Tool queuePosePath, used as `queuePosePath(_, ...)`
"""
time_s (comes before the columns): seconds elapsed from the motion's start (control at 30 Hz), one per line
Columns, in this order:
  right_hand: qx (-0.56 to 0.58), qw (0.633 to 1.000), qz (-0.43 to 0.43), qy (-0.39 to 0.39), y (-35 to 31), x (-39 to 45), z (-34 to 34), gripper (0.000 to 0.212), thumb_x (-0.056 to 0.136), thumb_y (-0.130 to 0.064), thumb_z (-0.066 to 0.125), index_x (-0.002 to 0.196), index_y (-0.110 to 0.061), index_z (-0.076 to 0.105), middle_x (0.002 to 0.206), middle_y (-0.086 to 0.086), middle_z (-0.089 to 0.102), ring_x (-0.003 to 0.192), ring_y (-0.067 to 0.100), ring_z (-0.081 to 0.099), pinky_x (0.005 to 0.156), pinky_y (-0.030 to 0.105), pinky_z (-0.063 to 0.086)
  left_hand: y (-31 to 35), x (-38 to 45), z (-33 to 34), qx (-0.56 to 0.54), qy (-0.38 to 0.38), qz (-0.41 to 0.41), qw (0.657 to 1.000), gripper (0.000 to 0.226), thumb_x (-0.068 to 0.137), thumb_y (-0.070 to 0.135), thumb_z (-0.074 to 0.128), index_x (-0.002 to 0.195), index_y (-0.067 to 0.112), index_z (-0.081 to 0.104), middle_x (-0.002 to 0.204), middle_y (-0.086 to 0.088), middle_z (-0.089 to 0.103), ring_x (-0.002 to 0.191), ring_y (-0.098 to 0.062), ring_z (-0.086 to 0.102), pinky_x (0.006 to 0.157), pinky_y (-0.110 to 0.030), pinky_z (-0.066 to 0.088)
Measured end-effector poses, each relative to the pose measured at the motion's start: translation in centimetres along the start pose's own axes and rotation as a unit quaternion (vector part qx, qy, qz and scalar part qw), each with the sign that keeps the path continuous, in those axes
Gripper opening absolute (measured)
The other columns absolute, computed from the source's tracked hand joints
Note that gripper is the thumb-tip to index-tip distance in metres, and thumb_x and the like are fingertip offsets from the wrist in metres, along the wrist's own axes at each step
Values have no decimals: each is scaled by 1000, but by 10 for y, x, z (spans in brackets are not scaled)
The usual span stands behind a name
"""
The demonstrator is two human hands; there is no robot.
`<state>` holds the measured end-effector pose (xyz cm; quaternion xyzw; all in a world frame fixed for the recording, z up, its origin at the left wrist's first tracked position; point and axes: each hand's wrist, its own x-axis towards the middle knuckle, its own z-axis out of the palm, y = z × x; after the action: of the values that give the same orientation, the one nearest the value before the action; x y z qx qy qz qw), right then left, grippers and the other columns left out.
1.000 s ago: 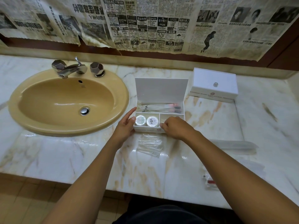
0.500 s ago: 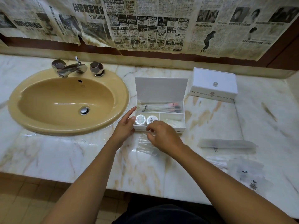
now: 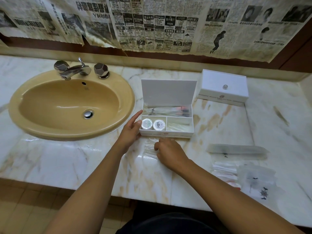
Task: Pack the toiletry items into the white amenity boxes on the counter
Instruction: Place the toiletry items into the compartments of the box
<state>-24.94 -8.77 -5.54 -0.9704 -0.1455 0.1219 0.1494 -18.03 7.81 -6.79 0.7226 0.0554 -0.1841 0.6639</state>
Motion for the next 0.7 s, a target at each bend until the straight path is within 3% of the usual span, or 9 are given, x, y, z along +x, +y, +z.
queuePosePath(0.13, 3, 1000, 3, 5, 0, 1, -1, 21, 80, 1, 49, 89, -6, 67, 95, 12, 63, 89, 33, 56, 71, 35, 41, 1, 0, 1, 0, 1, 2, 1000, 40, 104, 29, 44, 121, 64, 53, 90, 15, 44, 98, -16, 42, 81, -29, 42)
queuePosePath(0.3, 11, 1000, -1, 10, -4, -1, -2, 19, 88, -24, 55, 93, -9, 65, 99, 8, 61, 95, 29, 54, 78, 35, 41, 1, 0, 1, -3, 0, 2, 1000, 40, 104, 29, 44, 120, 64, 53, 94, 11, 44, 96, -15, 42, 81, -29, 42)
queuePosePath(0.4, -9, 1000, -15, -13, -8, -3, 0, 21, 86, -28, 59, 96, -10, 66, 101, 6, 61, 97, 28, 53, 79, 35, 40, 3, -1, 1, -6, 0, -1, 1000, 39, 104, 29, 44, 120, 63, 53, 91, 14, 45, 98, -14, 43, 80, -24, 44)
queuePosePath(0.7, -20, 999, -31, -20, -12, -6, 5, 17, 86, -6, 49, 90, -8, 65, 96, 10, 60, 91, 32, 54, 70, 35, 33, 2, -1, 1, -8, -2, -3, 1000, 40, 104, 29, 45, 116, 66, 54, 86, 19, 43, 96, -13, 40, 76, -22, 43)
